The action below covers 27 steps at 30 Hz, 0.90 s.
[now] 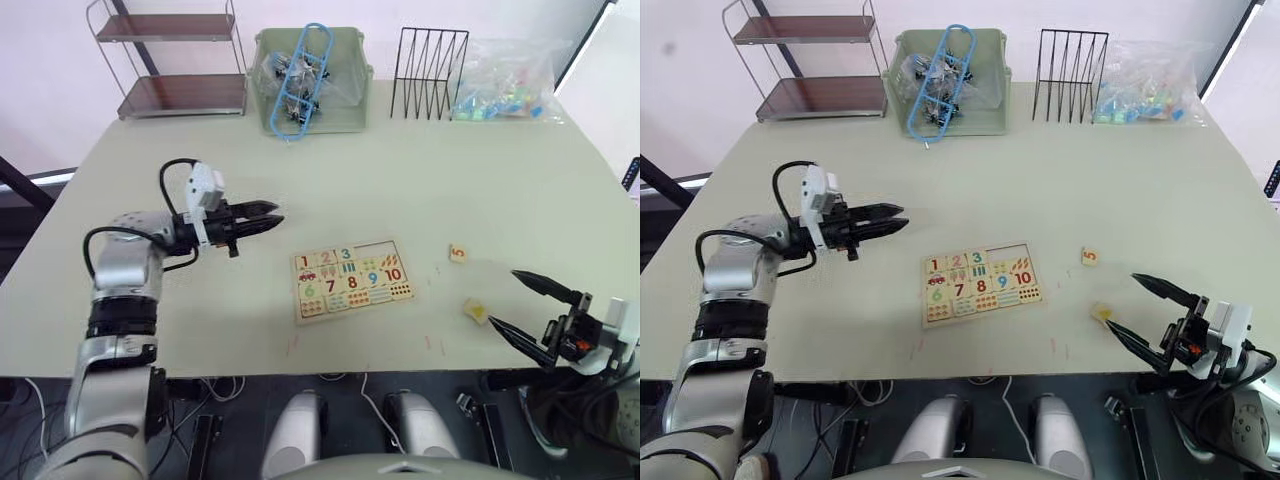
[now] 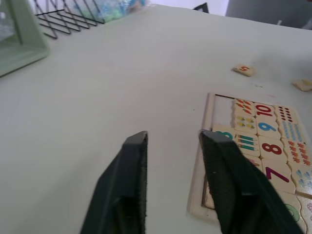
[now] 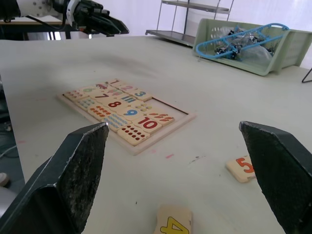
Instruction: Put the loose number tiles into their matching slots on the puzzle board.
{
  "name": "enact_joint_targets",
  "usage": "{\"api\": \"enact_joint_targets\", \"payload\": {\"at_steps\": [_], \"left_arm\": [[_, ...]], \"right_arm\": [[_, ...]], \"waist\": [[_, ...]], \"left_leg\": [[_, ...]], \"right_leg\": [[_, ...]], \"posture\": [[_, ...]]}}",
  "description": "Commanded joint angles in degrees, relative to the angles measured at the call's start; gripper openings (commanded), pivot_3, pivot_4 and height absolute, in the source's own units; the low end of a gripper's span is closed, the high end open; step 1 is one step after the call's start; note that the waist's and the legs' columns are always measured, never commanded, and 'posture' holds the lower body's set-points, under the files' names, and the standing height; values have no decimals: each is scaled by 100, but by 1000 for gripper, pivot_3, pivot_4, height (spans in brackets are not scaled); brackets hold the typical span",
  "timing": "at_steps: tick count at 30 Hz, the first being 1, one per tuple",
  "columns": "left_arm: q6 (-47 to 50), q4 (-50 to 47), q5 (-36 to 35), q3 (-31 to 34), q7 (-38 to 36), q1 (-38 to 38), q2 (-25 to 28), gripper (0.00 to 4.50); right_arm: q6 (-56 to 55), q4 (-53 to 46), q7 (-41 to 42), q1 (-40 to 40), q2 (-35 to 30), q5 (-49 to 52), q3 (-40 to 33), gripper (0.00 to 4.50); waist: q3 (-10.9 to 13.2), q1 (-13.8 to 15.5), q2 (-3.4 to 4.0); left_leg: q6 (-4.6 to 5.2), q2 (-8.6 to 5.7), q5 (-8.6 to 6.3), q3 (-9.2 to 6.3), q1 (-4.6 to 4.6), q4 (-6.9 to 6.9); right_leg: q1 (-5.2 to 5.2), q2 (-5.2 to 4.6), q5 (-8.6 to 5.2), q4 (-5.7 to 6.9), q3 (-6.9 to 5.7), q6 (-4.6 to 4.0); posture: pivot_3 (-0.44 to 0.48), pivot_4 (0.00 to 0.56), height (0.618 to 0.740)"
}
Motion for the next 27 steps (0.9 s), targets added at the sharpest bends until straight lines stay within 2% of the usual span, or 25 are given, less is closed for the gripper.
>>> {"api": "enact_joint_targets", "payload": {"at_steps": [1, 3, 14, 19, 27], "left_arm": [[288, -890, -329, 377, 348, 626, 210, 3375], [391, -1133, -467, 570, 532, 1027, 254, 4449], [453, -2203, -1006, 1321, 999, 2991, 301, 4449], [277, -2765, -1017, 1602, 1468, 3892, 39, 4449], [184, -3193, -1050, 1678, 1754, 4660, -98, 4449]], "right_arm": [[5, -45, 1, 64, -54, 105, -172, 4500], [8, -41, -7, 109, -54, 90, -164, 4500], [-15, 14, -214, 260, -87, -74, -211, 4500], [-85, 58, -338, 450, -43, -170, -292, 4500], [-194, 166, -363, 652, -10, -135, -470, 4500]], "waist": [[0, -35, 2], [0, -41, 1], [-1, -20, 1], [-1, -26, 3], [-2, -25, 2]], "left_leg": [[0, 1, 0, -7, 3, -1], [0, 1, 0, -15, 2, -4], [0, 5, 0, -9, 6, -6], [0, 7, -1, -5, 9, -11], [0, 5, -1, 7, 10, -15]], "right_leg": [[0, -2, 0, 0, 3, 0], [-1, -1, 0, 0, 0, 0], [0, -4, -2, -7, 1, -3], [0, -9, -13, -12, 2, -22], [1, -14, -15, -17, 3, -25]], "posture": [[0, 150, 740], [0, 150, 740], [0, 150, 740], [0, 150, 740], [0, 150, 740]]}}
